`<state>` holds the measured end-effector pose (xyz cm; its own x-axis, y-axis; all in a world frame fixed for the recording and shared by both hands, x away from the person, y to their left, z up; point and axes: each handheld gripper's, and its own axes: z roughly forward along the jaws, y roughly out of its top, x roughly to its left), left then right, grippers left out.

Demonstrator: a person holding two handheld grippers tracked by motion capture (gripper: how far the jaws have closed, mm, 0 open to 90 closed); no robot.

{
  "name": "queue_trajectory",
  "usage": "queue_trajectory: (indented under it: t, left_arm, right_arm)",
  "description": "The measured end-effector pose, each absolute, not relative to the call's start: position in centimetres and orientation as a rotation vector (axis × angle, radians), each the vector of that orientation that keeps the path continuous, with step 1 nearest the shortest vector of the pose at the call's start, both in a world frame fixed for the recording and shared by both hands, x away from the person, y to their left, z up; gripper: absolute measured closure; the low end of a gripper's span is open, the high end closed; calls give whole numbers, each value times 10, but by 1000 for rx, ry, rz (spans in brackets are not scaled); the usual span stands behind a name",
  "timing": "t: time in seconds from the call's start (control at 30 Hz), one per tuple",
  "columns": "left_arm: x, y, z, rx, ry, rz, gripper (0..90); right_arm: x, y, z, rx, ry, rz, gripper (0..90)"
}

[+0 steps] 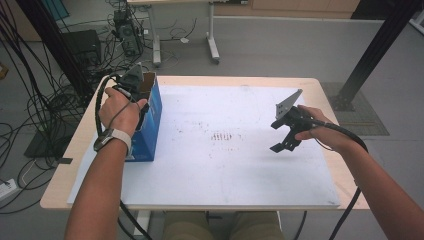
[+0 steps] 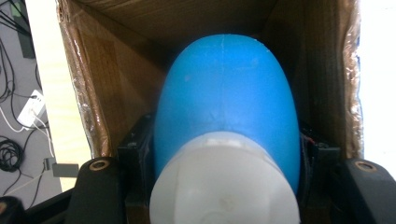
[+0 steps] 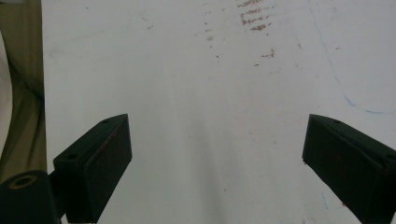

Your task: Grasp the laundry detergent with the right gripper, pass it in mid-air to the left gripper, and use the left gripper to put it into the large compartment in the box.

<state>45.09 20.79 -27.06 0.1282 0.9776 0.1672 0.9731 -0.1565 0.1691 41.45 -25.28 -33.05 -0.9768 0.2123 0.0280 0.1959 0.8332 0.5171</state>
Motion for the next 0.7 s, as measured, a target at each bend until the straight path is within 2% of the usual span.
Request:
queue_trajectory:
  t: [0.7]
  left_arm:
    - [453, 208, -271, 2350, 2032, 365, 367]
  right_arm:
    - [414, -253, -330, 332, 2979, 827, 83]
